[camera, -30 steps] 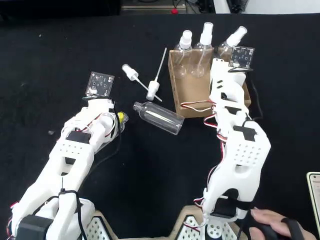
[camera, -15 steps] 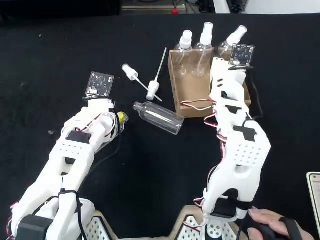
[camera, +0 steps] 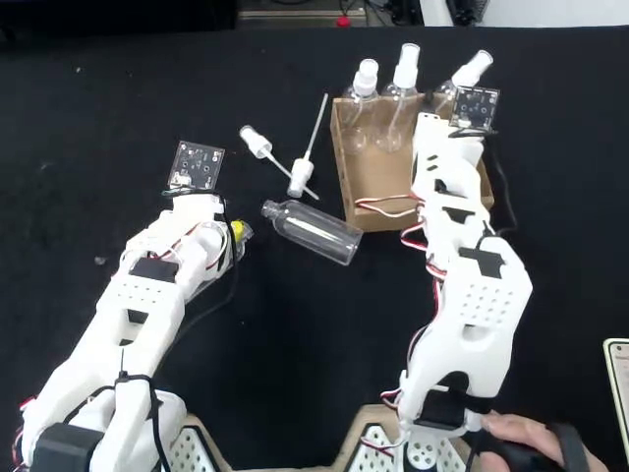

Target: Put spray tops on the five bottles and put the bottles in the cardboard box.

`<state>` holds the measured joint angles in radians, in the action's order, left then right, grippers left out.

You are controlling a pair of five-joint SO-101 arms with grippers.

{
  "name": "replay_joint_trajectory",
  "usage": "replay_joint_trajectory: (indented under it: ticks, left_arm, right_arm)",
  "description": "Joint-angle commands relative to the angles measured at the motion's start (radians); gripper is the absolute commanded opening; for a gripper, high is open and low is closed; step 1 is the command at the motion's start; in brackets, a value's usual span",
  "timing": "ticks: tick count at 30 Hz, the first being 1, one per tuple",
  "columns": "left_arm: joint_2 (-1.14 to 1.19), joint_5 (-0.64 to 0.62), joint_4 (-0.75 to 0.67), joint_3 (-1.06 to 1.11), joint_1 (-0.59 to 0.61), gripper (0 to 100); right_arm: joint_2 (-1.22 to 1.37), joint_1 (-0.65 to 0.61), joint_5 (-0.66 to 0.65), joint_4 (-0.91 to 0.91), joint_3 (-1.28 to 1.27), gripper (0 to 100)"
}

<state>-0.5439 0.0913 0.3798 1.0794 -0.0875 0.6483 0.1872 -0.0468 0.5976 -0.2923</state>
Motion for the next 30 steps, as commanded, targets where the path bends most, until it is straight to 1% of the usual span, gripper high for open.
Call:
replay_joint_trajectory:
  ticks: [1,24,25,29,30]
  left_arm:
    - [-0.015,0.000,-0.021,-0.005,0.010,18]
    - [-0.015,0.000,-0.023,-0.005,0.010,18]
    - [-0.015,0.000,-0.023,-0.005,0.010,18]
    - [-0.015,0.000,-0.023,-0.005,0.010,18]
    - [-0.015,0.000,-0.023,-0.005,0.010,18]
  right_arm:
    - [-0.013,-0.012,0.005,-0.012,0.042,11.9]
    - [-0.015,-0.003,0.000,-0.012,0.027,12.5]
    - [-0.016,-0.003,0.000,-0.012,0.025,14.1]
    - [-0.016,-0.009,0.002,-0.015,0.024,26.0]
    - [-0.016,-0.011,0.002,-0.032,0.024,27.4]
